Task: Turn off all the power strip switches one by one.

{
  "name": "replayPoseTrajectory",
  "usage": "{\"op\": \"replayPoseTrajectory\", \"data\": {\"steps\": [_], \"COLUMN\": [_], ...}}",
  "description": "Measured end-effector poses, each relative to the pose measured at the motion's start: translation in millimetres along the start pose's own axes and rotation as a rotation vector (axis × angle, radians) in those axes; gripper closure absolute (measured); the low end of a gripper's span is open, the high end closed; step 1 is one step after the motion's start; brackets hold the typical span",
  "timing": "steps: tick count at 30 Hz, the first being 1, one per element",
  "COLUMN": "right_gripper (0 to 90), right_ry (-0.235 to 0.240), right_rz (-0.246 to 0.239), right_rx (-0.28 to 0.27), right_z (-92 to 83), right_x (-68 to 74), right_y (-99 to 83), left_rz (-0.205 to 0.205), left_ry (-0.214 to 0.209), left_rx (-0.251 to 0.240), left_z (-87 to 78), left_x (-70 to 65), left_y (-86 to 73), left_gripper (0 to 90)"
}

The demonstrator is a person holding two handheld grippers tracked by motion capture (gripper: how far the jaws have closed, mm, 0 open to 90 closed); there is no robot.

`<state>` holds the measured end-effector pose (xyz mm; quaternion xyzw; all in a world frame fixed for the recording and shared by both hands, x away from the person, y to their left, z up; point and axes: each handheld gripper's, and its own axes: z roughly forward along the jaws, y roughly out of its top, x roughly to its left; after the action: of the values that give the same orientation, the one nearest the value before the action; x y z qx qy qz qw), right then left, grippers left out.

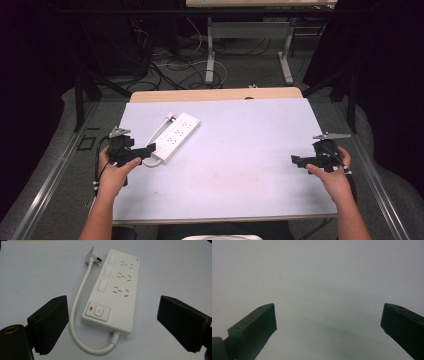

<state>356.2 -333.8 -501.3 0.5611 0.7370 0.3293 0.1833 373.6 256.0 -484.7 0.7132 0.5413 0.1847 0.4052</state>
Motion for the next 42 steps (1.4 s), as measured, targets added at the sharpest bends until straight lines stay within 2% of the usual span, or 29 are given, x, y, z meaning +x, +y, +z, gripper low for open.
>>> {"op": "replayPoseTrajectory", "data": {"steps": [2, 7, 9, 10, 11, 17, 27, 33, 36, 42], "right_gripper": [0.0, 0.0, 0.0, 0.0, 0.0, 0.0, 0.1, 0.1, 0.1, 0.2], "right_ry": [-0.011, 0.001, -0.002, -0.006, -0.004, -0.003, 0.003, 0.007, 0.007, 0.010], "right_rz": [-0.021, -0.043, -0.049, -0.045, -0.043, -0.043, -0.040, -0.036, -0.047, -0.040], "right_rx": [-0.001, -0.011, -0.017, -0.015, -0.014, -0.025, -0.016, -0.006, -0.007, -0.007], "right_z": [0.2, -1.1, -0.7, -0.7, -0.4, -1.1, 1.5, 3.8, 4.0, 3.7], "right_x": [3.4, 10.5, 10.7, 10.9, 10.9, 11.4, 10.1, 11.5, 11.5, 12.8], "right_y": [0.4, 1.8, 1.7, 1.5, 1.2, 0.7, -0.5, -1.3, -1.5, -1.4], "left_rz": [0.001, -0.003, 0.005, 0.005, 0.024, 0.065, 0.094, 0.092, 0.086, 0.082], "left_ry": [0.002, 0.019, 0.020, 0.020, 0.028, 0.043, 0.039, 0.037, 0.032, 0.032], "left_rx": [-0.005, 0.005, 0.025, 0.025, 0.019, 0.056, 0.055, 0.064, 0.067, 0.069], "left_z": [-0.9, -2.2, -1.7, -1.7, -0.5, 7.9, 18.5, 25.1, 28.1, 33.3], "left_x": [2.6, 6.4, 7.4, 7.4, 7.7, 10.3, 11.0, 10.5, 11.7, 13.1], "left_y": [-0.1, 1.1, 3.5, 3.5, 4.4, 12.9, 29.9, 36.2, 38.6, 44.2], "left_gripper": [11.0, 16.1, 16.5, 17.2, 17.5, 20.6, 22.9, 24.0, 25.8, 31.5]}}
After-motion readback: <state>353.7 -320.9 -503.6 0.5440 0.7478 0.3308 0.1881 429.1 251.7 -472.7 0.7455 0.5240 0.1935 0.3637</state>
